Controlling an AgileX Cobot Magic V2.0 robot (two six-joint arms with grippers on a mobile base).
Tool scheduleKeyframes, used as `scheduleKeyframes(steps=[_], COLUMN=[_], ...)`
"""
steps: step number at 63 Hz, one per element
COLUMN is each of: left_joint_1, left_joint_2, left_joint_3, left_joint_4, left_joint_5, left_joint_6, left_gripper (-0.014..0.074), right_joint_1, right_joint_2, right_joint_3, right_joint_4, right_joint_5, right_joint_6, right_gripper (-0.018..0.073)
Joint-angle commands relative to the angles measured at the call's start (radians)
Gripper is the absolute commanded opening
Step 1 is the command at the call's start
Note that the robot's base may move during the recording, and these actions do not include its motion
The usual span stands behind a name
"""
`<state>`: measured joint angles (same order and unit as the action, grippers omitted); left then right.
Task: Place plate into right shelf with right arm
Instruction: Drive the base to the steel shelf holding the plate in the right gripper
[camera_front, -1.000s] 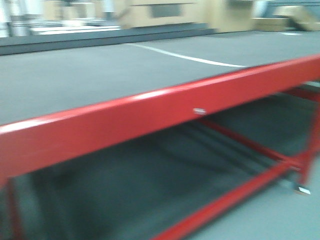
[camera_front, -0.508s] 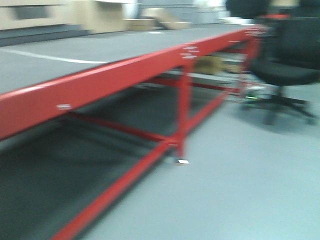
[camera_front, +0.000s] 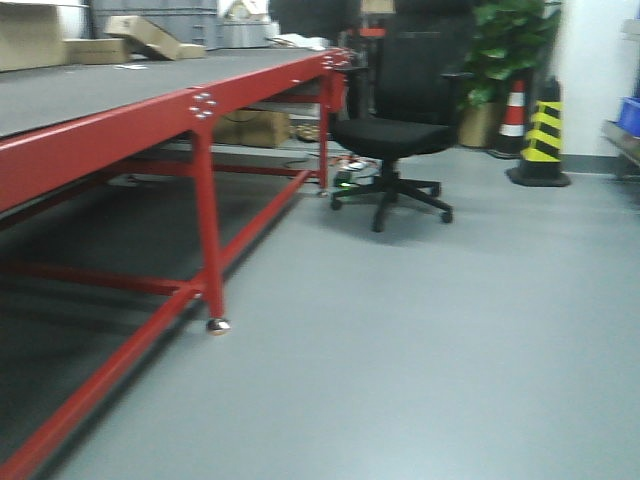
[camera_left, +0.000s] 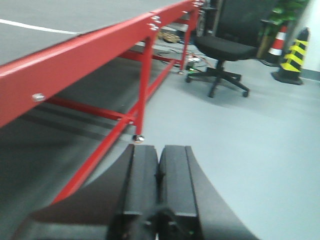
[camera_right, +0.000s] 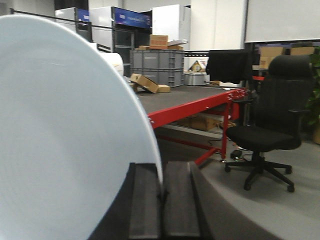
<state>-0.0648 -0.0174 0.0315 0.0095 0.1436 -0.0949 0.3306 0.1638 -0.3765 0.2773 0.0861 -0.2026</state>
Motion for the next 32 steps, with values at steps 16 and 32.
scheduleKeyframes(steps=[16, 32], left_joint_1=[-0.007, -0.007], left_joint_2=[-0.004, -0.004], left_joint_3=[0.01, 0.01], left_joint_4=[-0.002, -0.002], left_joint_5=[-0.084, -0.084], left_joint_6=[-0.006, -0.006], left_gripper=[-0.0047, -0.0047], right_joint_1=[-0.002, -0.002], right_joint_2=[0.011, 0.011], right_joint_3=[-0.031, -0.031], right_joint_4=[0.0, 0.0], right_joint_5=[-0.093, -0.093], right_joint_6=[-0.005, -0.005], right_gripper=[0.0056, 0.0056])
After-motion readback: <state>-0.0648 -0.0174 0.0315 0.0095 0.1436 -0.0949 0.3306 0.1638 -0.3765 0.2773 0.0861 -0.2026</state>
